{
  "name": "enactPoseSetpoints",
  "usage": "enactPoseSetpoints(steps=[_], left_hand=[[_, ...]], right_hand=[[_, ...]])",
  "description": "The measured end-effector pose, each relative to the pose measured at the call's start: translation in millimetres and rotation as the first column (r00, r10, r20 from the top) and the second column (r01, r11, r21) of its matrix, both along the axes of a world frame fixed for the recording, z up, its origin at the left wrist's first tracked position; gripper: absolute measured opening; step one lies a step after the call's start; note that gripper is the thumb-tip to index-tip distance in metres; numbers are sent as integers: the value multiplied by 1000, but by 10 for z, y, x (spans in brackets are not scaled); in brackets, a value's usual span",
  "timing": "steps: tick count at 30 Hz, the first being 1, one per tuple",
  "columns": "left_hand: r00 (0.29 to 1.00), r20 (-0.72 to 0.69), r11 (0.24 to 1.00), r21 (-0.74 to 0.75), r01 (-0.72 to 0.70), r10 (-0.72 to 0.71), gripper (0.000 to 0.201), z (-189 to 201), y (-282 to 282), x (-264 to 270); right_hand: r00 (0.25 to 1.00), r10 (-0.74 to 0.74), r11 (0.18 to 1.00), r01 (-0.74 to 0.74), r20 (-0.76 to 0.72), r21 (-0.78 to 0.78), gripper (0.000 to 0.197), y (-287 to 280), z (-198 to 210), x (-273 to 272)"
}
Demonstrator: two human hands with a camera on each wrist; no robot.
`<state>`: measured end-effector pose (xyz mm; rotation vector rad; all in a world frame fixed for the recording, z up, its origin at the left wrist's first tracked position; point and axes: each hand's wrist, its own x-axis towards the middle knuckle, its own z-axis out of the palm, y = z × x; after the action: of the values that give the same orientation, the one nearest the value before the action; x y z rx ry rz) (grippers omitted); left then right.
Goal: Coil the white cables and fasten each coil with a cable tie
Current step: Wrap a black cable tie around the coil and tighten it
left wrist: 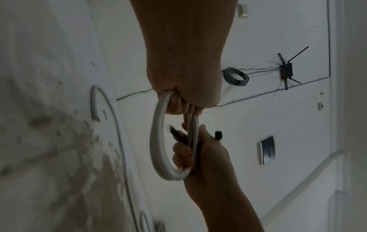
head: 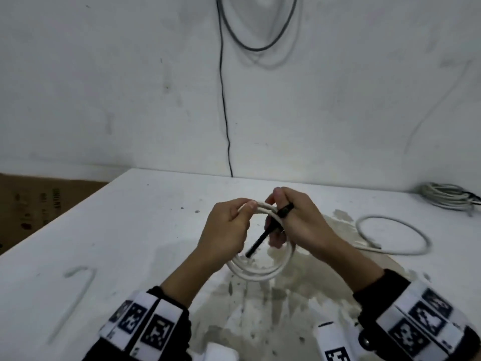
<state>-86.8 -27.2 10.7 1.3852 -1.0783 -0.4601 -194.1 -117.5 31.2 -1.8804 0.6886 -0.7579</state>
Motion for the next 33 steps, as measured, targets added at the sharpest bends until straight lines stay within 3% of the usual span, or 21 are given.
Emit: enactPoseSetpoints(steps=[2, 4, 7, 10, 15, 17, 21, 24, 27, 30, 33], left_hand=[[999, -37, 1000, -3, 5, -5, 32, -47, -104, -142], [983, -155, 992, 58, 109, -99, 31, -87, -158, -222], [937, -243, 944, 152, 292, -251, 34, -87, -191, -222], [901, -305, 903, 202, 379, -309, 33, -30, -233, -173], [917, -245, 890, 261, 375, -315, 42, -49, -345, -225], [958, -123, 925, 255, 283, -259, 37, -77, -381, -286], [982, 123, 988, 83, 132, -142, 22, -104, -469, -338], [978, 152, 989, 64, 131, -140, 21, -104, -504, -298], [983, 112, 986, 99, 137, -147, 20, -113, -509, -252], [982, 103, 984, 93, 151, -161, 19, -109, -475, -223], [976, 95, 979, 80, 187, -194, 21, -96, -459, -208]], right_hand=[[992, -94, 992, 86, -79, -97, 43, -41, -57, -46], [979, -153, 976, 128, -138, -177, 45, -113, -75, -124], [970, -151, 980, 122, -189, -158, 37, -204, -45, -238], [969, -129, 983, 98, -211, -153, 26, -248, -47, -263], [969, -148, 987, 132, -200, -88, 23, -286, -121, -213], [978, -141, 989, 146, -154, 23, 25, -305, -126, -224], [985, -89, 961, 124, -146, 246, 44, -350, -111, -276], [992, 10, 949, 30, -125, 313, 34, -396, -107, -296], [991, 115, 919, -83, -61, 384, 12, -396, -78, -334], [969, 245, 857, -226, 19, 462, 31, -384, -65, -387], [963, 267, 855, -222, -31, 469, 82, -398, -80, -380]])
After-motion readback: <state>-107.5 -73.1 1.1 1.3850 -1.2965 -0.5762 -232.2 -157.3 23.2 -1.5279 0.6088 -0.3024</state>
